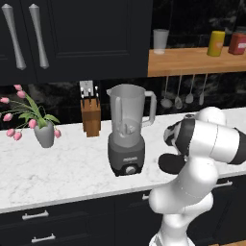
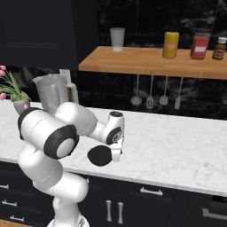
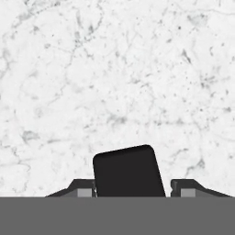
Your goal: Close the lid blender by securely placing the lid on top.
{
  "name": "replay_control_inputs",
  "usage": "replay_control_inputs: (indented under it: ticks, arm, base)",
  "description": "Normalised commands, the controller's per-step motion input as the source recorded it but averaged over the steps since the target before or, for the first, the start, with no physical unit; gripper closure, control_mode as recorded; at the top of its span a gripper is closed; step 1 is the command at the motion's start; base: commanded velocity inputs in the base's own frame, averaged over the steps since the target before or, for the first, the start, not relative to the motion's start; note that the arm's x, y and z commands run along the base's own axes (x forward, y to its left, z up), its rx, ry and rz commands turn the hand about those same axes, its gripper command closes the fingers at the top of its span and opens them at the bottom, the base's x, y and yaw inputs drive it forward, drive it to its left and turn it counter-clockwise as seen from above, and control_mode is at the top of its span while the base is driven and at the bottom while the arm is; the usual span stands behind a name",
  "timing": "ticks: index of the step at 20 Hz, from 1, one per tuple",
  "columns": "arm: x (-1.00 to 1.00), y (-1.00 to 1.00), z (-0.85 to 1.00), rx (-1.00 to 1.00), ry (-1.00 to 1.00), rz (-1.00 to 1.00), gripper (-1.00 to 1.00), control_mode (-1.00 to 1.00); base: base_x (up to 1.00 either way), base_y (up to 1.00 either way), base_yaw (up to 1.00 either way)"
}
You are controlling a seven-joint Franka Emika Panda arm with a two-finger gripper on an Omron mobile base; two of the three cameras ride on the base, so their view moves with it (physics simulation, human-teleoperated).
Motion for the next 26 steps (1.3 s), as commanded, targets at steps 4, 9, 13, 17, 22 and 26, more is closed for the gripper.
replay_control_inputs:
  ticks: [4, 9, 13, 17, 22, 26]
  arm:
    - [0.00, 0.00, 0.00, 0.00, 0.00, 0.00, 1.00, -1.00]
    - [-0.04, 0.00, 0.00, 0.00, 0.00, 0.00, 1.00, -1.00]
    - [-0.09, 0.07, 0.11, 0.00, 0.00, 0.00, 1.00, -1.00]
    - [-0.14, 0.03, 0.49, 0.01, 0.00, -0.04, 1.00, -1.00]
    - [-0.21, 0.00, 0.81, 0.11, 0.02, -0.09, 1.00, -1.00]
    - [-0.25, 0.00, 0.83, 0.19, 0.01, -0.15, 1.00, -1.00]
  base:
    - [0.00, 0.00, 0.00]
    - [0.00, 0.00, 0.00]
    - [0.00, 0.00, 0.00]
    - [0.00, 0.00, 0.00]
    - [0.00, 0.00, 0.00]
    - [0.00, 0.00, 0.00]
